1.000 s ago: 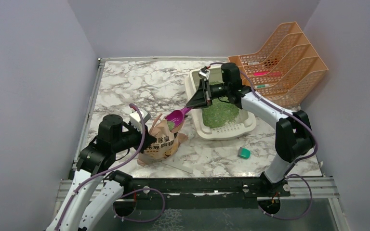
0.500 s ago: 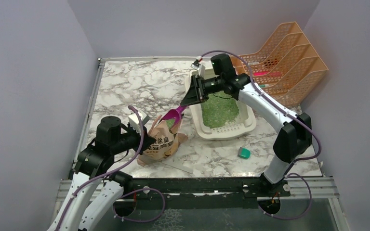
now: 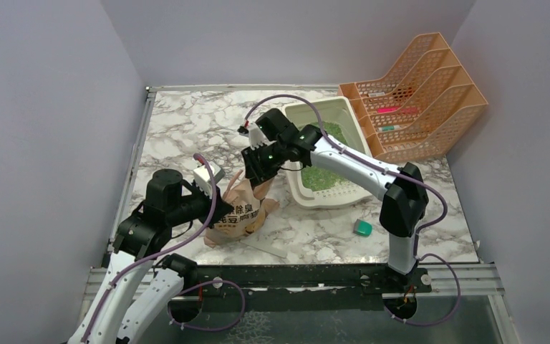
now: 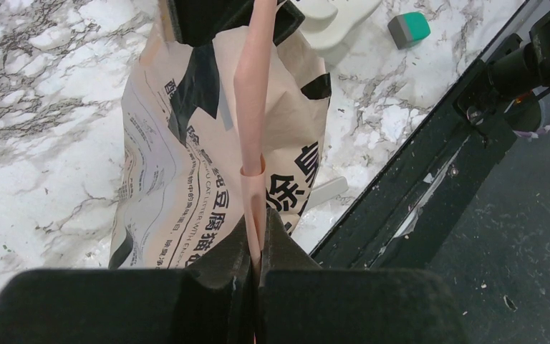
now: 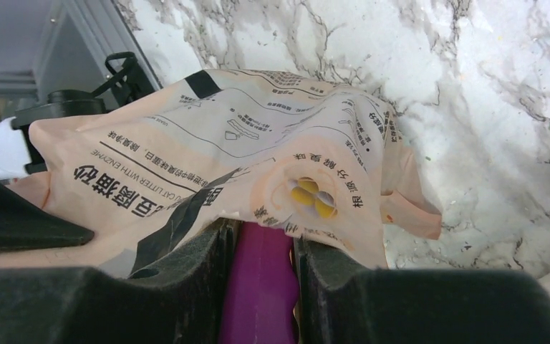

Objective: Fill the litter box with clean litter
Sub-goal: 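Scoop the cat litter from the cat litter bag.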

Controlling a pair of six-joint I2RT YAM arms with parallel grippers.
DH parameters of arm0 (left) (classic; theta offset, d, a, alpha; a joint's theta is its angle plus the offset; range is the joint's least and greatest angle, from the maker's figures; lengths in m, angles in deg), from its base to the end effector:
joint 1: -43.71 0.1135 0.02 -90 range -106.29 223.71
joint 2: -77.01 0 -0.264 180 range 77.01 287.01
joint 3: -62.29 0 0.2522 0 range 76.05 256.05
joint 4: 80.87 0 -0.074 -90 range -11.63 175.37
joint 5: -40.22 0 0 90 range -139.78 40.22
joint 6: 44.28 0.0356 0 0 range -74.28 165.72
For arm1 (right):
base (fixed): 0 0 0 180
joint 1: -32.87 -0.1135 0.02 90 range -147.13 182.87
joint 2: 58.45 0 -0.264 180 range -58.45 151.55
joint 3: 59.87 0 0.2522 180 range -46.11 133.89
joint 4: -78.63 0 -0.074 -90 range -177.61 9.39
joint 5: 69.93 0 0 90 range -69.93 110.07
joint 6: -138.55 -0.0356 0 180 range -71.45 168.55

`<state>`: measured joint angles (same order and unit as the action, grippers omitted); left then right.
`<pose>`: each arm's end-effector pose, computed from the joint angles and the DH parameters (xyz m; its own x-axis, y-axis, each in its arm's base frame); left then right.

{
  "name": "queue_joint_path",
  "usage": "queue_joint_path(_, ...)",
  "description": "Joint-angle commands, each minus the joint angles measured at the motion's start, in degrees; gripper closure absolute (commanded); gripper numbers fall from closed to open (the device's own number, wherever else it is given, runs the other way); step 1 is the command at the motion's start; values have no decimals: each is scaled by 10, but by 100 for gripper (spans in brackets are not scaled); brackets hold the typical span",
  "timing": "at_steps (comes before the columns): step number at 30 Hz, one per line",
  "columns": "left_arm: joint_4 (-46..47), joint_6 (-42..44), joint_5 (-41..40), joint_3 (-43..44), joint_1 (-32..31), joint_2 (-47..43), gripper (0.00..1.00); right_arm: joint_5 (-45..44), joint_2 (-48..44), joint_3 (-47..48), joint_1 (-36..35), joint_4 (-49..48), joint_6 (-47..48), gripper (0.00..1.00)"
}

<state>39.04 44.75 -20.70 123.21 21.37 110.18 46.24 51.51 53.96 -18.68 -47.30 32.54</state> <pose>0.0961 -0.0582 0.3191 -0.5068 0.1923 -0.8404 0.7035 0.6556 -0.2743 0.2548 0.3462 0.2973 -0.7015 -0.4854 -0.5218 -0.7126 0.4899 0.5022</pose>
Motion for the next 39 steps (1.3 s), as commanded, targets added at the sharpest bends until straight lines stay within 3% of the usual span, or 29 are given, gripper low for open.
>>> queue_joint_path(1,-2,-4,18,-1,1,-6,100,111,-5,-36,-2,-55,-55,99)
queue_joint_path(5,-1,-4,17,-2,1,-5,100,184,-31,-57,38,-125,-118,99)
queue_joint_path(12,-2,-4,18,-3,1,-3,100,360,-86,-174,120,-349,-279,99)
queue_joint_path(14,-2,-4,19,-3,1,-5,100,337,-98,-159,128,-296,-235,99)
queue_joint_path(17,-1,-4,19,-3,1,-8,100,186,-89,-66,121,-95,-98,99)
queue_joint_path(20,-2,-5,20,-4,1,-10,100,62,-60,19,96,44,-24,99)
queue_joint_path(25,2,-5,29,-11,1,-19,100,-39,-18,25,24,87,2,99)
queue_joint_path(31,2,-9,23,-12,1,-16,100,67,38,13,-15,34,-40,99)
queue_joint_path(36,2,-13,18,-15,1,-19,100,96,13,8,-10,-28,-65,99)
queue_joint_path(39,2,-13,18,-15,1,-21,100,174,-7,-27,17,-87,-99,99)
